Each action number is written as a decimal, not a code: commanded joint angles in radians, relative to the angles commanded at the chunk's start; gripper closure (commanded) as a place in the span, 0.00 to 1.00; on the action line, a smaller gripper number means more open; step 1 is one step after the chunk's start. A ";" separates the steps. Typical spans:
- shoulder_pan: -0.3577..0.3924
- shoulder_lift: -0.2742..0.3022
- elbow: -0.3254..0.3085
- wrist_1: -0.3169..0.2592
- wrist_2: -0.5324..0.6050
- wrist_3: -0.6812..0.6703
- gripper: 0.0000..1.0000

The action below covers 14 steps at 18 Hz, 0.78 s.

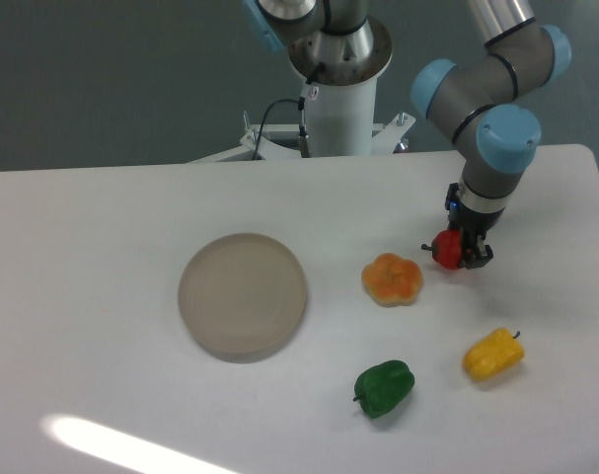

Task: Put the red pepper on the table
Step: 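Set the red pepper on the table and open the gripper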

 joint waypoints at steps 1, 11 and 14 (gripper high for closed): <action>0.002 0.000 -0.005 0.000 0.002 0.023 0.45; 0.002 -0.011 -0.003 0.000 0.002 0.025 0.44; 0.002 -0.011 -0.003 0.000 0.002 0.025 0.43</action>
